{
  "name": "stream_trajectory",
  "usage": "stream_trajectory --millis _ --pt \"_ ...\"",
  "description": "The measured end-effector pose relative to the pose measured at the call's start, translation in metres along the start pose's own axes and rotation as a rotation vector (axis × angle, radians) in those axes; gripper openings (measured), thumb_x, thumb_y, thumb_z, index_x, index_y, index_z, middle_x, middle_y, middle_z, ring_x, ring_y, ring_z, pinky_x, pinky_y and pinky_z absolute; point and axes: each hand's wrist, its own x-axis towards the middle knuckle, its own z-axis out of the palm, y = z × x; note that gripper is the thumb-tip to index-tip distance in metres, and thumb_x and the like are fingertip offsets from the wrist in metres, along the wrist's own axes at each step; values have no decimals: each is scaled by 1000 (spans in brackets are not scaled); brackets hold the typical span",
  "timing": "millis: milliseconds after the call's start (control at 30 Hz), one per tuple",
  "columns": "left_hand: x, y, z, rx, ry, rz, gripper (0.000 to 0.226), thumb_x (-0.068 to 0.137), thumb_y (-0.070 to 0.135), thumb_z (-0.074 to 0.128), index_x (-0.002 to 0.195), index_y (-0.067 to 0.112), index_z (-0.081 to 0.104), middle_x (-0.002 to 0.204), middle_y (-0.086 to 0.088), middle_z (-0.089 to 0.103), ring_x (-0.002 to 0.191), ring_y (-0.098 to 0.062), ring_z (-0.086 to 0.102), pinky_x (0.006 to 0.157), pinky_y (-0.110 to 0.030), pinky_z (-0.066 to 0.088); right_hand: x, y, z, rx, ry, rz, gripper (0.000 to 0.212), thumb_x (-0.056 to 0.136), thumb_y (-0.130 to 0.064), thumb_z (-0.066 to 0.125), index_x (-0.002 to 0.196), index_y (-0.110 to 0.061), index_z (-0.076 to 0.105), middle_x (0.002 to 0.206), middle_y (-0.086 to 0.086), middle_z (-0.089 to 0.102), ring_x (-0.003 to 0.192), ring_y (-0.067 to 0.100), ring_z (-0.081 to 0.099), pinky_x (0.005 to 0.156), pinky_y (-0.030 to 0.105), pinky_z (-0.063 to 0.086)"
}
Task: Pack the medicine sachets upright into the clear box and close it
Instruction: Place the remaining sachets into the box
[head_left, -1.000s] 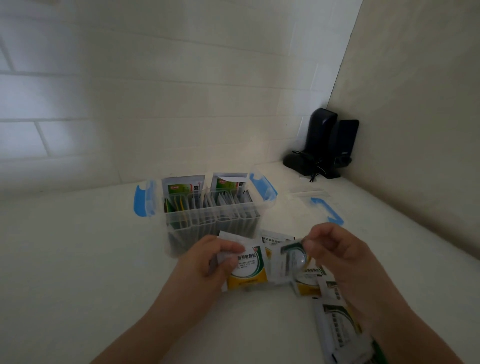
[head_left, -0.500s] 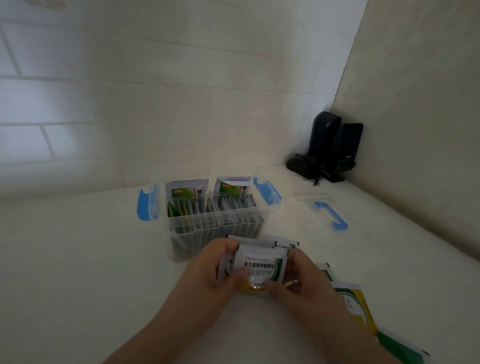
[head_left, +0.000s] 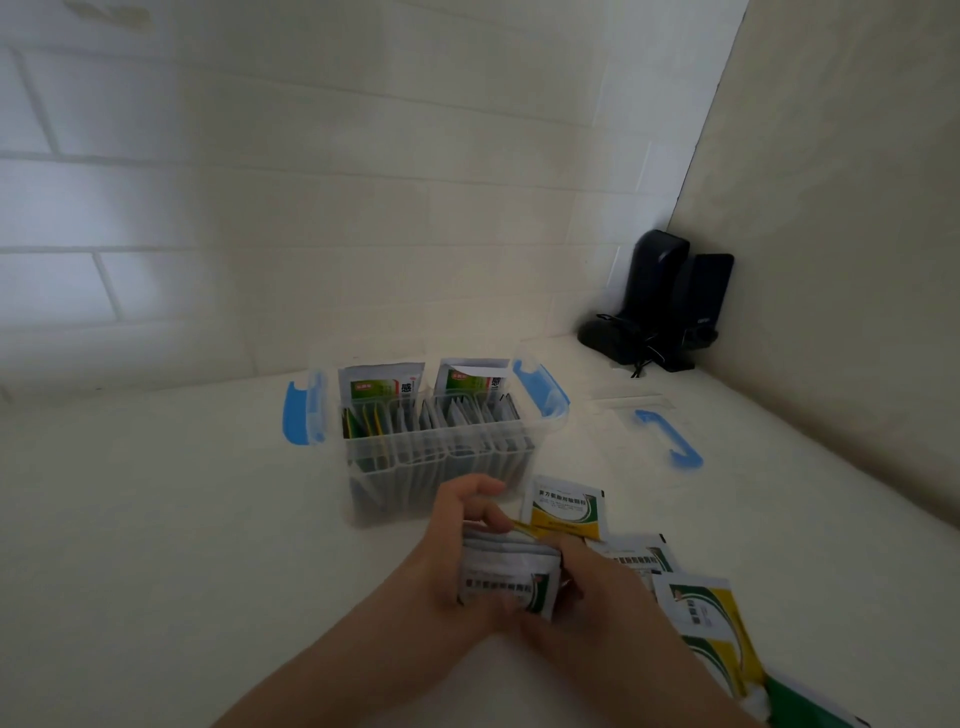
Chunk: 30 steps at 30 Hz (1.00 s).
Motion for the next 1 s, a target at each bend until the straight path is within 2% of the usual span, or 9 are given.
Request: stream_trajectory --millis 100,200,267,367,533,633,800,900,1000 --pt "-2 -7 -1 166 25 50 31 80 23 59 100 36 39 102 19 46 94 10 47 76 -6 40 -2 -4 -6 -32 -46 -9 38 77 -31 67 73 -50 34 68 -25 51 68 -12 52 67 -3 37" --pt "-4 -5 -6 329 88 164 13 74 45 49 84 39 44 98 22 47 88 9 44 72 -6 33 -3 -7 -10 -14 24 -83 27 64 -48 65 76 -52 41 73 -30 59 83 -13 51 69 4 39" --pt "-2 3 -9 217 132 169 14 72 47 50 81 36 48 89 18 53 78 4 49 66 -9 35 -3 -12 -18 50 94 -132 26 56 -58 57 80 -49 51 76 -21 63 81 -3 56 67 8 41" --pt "-1 22 -17 -147 242 112 15 66 46 58 76 35 56 74 13 60 67 -3 52 61 -16 42 -1 -23 -35 289 206 -175 37 56 -47 66 91 -45 52 90 -17 64 78 6 62 67 8 47" --pt "5 62 -26 -456 230 178 10 68 29 68 72 25 60 73 4 65 69 -8 60 60 -19 50 12 -51 -32 570 -75 -181 50 62 -55 70 107 -49 50 107 -16 63 100 8 62 83 23 52" --pt "25 80 -36 -583 307 123 10 73 20 68 75 17 59 69 3 67 66 -7 62 58 -17 52 32 -80 -33 634 1 -229 32 80 -48 58 110 -42 50 104 -23 65 98 -6 60 79 11 49" --pt "67 81 -87 -43 358 159 5 86 24 56 88 19 57 81 9 67 71 -3 64 63 -17 54 85 -105 -41 633 78 -140 24 89 -26 49 112 -19 50 87 -7 63 65 -2 59 53 12 47" --pt "82 66 -111 403 225 11 14 88 33 51 97 23 56 98 5 64 89 -11 61 79 -27 53 120 -98 -39 450 72 -65 10 89 -23 50 99 -23 52 90 -1 64 71 6 60 58 20 47" --pt "82 45 -115 857 -7 -39 25 89 25 49 112 18 58 114 -4 59 104 -20 54 87 -30 45 139 -82 -28 314 27 57 8 87 -23 49 90 -20 56 91 5 67 82 17 65 70 31 55"
